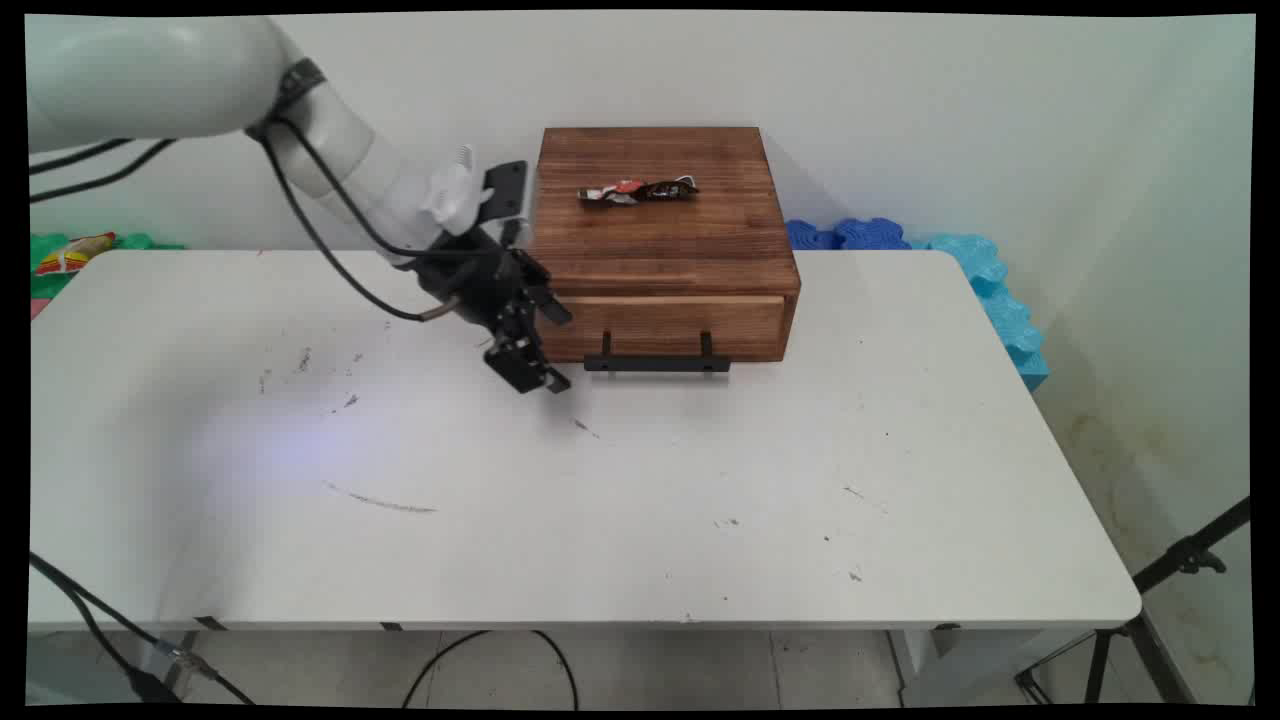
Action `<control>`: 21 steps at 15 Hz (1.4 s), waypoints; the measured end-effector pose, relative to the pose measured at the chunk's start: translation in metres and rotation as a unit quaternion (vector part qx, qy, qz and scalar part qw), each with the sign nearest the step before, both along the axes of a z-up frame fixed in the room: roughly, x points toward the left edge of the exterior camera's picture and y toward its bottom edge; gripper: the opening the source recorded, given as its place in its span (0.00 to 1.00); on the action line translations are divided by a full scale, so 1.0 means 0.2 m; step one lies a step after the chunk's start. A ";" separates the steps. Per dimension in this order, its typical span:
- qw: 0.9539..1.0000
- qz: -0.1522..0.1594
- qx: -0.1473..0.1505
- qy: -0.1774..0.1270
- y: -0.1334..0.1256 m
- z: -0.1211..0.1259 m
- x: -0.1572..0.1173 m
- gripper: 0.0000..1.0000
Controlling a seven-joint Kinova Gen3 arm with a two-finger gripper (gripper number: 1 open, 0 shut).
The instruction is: Open the drawer
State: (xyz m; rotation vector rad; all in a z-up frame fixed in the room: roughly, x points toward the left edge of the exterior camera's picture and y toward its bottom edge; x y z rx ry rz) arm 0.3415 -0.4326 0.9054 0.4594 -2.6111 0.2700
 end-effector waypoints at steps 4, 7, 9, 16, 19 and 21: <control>1.000 0.010 -0.005 0.001 -0.05 -0.04 -0.11 1.00; 1.000 0.017 -0.010 0.001 -0.09 -0.09 -0.19 1.00; 1.000 0.022 -0.012 0.001 -0.12 -0.12 -0.24 1.00; 0.999 0.036 -0.012 -0.002 -0.19 -0.23 -0.36 1.00; 0.999 0.040 -0.011 -0.005 -0.21 -0.27 -0.39 1.00; 0.999 0.042 -0.009 -0.008 -0.22 -0.30 -0.41 1.00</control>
